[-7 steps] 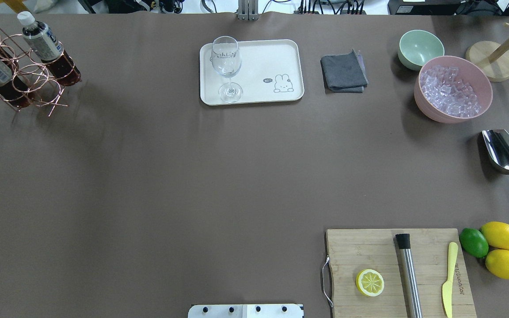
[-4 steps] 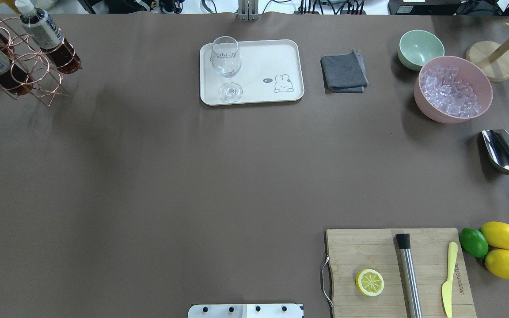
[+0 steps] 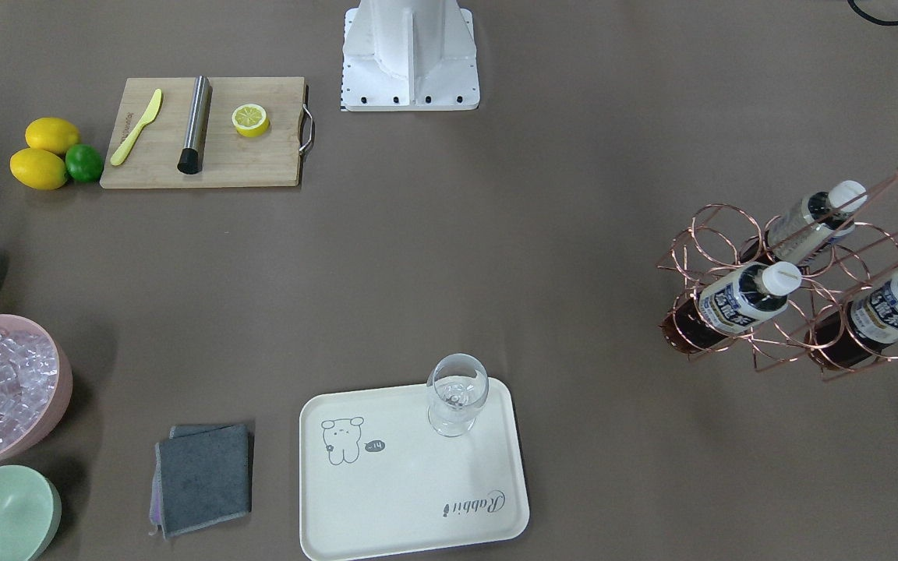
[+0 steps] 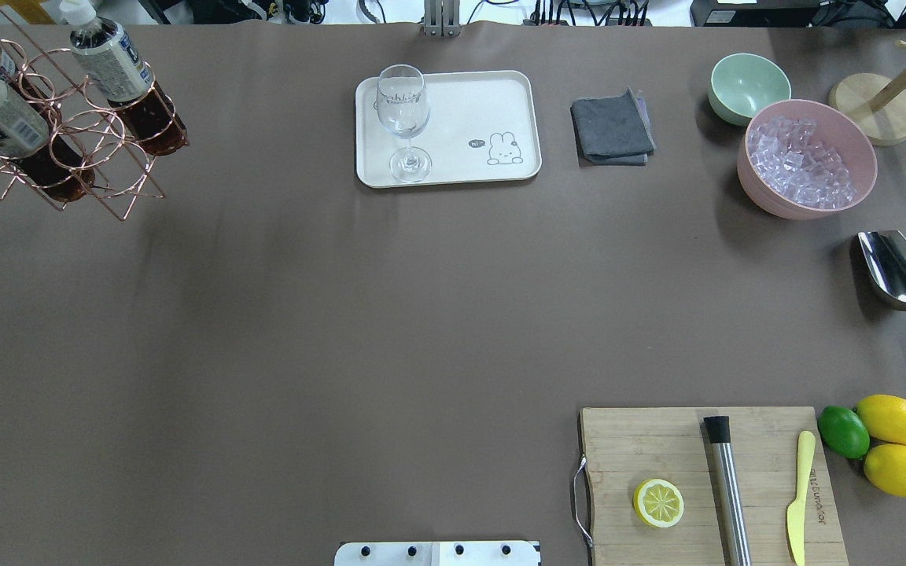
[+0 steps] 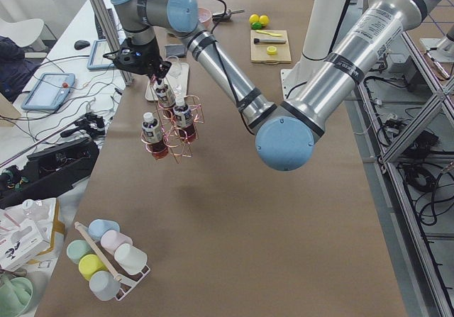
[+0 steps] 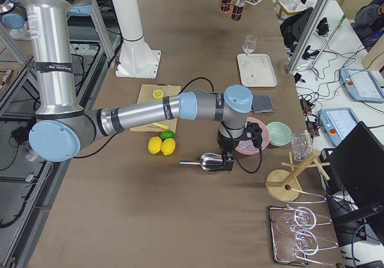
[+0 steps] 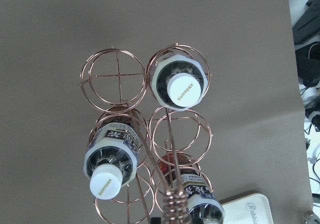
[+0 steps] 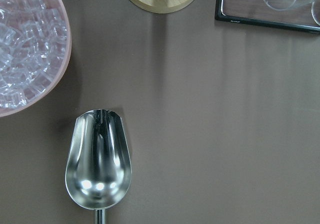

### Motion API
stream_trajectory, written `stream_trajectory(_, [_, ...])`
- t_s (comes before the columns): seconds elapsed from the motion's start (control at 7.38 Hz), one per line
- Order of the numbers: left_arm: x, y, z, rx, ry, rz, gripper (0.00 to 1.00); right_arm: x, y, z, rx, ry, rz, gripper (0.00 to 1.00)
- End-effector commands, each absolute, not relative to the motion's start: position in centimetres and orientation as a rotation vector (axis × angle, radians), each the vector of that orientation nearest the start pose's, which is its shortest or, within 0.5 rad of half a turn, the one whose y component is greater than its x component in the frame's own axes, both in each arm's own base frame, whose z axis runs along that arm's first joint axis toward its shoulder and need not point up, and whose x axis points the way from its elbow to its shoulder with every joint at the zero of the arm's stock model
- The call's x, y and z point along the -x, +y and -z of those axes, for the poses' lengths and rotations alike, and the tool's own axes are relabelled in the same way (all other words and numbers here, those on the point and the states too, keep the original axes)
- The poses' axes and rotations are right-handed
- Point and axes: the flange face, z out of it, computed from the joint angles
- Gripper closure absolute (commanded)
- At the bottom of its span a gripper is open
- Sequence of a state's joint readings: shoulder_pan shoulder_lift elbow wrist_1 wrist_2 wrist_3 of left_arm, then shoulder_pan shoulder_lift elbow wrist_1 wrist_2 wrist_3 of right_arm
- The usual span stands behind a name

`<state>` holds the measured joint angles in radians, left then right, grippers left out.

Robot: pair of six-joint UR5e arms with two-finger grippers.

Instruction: Take tea from basket to plate

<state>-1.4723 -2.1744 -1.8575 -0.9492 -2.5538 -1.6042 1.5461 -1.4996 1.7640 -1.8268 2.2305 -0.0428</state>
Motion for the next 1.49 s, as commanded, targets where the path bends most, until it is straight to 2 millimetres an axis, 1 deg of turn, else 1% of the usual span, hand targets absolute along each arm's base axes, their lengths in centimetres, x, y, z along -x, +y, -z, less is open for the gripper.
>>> stream_trajectory(0.0, [-3.7,-54.1,-19.8,0.698,0.961,1.23,1.0,-6.0,-51.1,-56.1,-0.014,-0.66,0.067,0.0])
stream_trajectory(0.14, [-5.2,-53.0,-18.7,0.709,0.973,1.213,1.0,-6.0,-51.1,-56.1,-0.014,-0.66,0.067,0.0])
stream_trajectory(0.27, [-6.9,-52.8,-17.6,0.716,1.004,1.211,1.0,-6.0,-51.1,-56.2,-0.013,-0.66,0.068,0.0])
stream_trajectory(0.41, [-8.2,-52.1,-17.5,0.702,1.052,1.184,1.0,-6.0,-51.1,-56.1,-0.014,-0.66,0.067,0.0])
stream_trajectory(0.54, [-10.0,-50.2,-17.7,0.667,1.105,1.096,1.0,-6.0,-51.1,-56.1,-0.014,-0.66,0.067,0.0])
stream_trajectory(0.68, [-12.1,-50.0,-17.4,0.682,1.108,1.072,1.0,-6.0,-51.1,-56.1,-0.014,-0.66,0.067,0.0])
stream_trajectory(0.81, [-14.3,-49.3,-17.1,0.661,1.134,1.019,1.0,-5.9,-51.1,-56.1,-0.014,-0.66,0.068,0.0])
stream_trajectory(0.95, [-16.8,-49.2,-17.1,0.621,1.156,1.013,1.0,-6.0,-51.1,-56.1,-0.014,-0.66,0.067,0.0])
stream_trajectory(1.08, [-19.2,-49.6,-17.3,0.631,1.19,1.004,1.0,-6.0,-51.1,-56.2,-0.013,-0.66,0.068,0.0])
stream_trajectory(1.22, [-21.2,-49.6,-17.5,0.614,1.227,0.977,1.0,-6.0,-51.1,-56.2,-0.013,-0.66,0.066,0.0])
stream_trajectory(1.35, [-23.7,-48.7,-16.8,0.58,1.257,0.945,1.0,-6.0,-51.1,-56.2,-0.013,-0.66,0.068,0.0])
